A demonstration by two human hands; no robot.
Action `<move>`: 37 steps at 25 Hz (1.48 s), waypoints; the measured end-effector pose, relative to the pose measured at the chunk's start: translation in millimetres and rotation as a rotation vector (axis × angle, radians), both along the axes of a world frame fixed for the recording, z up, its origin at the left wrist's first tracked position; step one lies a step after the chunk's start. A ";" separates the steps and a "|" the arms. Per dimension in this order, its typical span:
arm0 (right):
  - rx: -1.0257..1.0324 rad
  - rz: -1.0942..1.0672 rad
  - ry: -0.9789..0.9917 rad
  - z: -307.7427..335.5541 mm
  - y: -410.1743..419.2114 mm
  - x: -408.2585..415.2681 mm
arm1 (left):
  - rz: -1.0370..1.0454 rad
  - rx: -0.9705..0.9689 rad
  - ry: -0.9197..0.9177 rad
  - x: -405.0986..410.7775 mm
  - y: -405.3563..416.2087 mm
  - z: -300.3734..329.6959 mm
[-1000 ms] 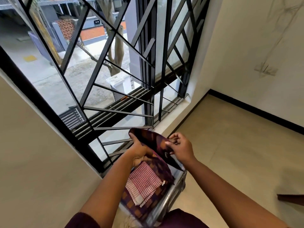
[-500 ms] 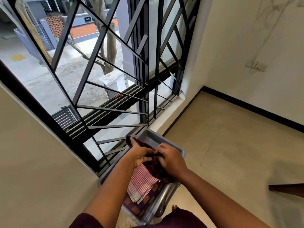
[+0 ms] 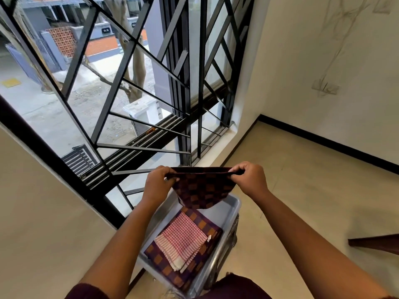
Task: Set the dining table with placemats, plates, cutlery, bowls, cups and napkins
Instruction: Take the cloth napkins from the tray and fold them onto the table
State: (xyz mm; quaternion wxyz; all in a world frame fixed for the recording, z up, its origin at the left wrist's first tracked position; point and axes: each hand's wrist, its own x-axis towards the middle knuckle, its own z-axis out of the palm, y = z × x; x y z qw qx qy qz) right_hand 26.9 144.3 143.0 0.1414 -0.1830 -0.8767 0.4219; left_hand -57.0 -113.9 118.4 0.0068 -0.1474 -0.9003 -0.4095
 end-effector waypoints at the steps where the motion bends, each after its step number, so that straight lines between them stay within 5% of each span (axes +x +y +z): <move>1: -0.020 -0.017 -0.002 1.2 0.2 -0.7 | -0.030 0.009 0.019 -3.5 -0.4 2.7; 8: -0.019 0.005 0.084 27.0 5.5 -5.8 | -0.138 0.237 0.077 -1.4 0.5 26.7; 11: -0.020 -0.027 0.066 28.8 1.4 -6.7 | -0.210 0.280 -0.030 7.7 9.6 39.7; 18: -0.028 -0.039 -0.013 15.1 -7.1 5.6 | -0.703 -0.328 -0.162 18.9 24.7 40.7; 20: -0.050 -0.020 -0.023 11.6 -12.4 12.4 | -0.614 -0.380 -0.253 23.3 33.1 34.2; 24: -0.212 0.059 -0.012 -1.4 -41.6 32.9 | -0.285 0.105 -0.690 33.3 52.1 28.4; 30: -0.660 0.338 0.003 -22.5 -59.3 43.8 | -0.254 0.133 -0.485 40.3 62.8 35.8; 37: -0.173 0.247 -0.013 -23.4 -7.8 21.4 | -0.542 0.057 -0.416 12.6 38.2 82.0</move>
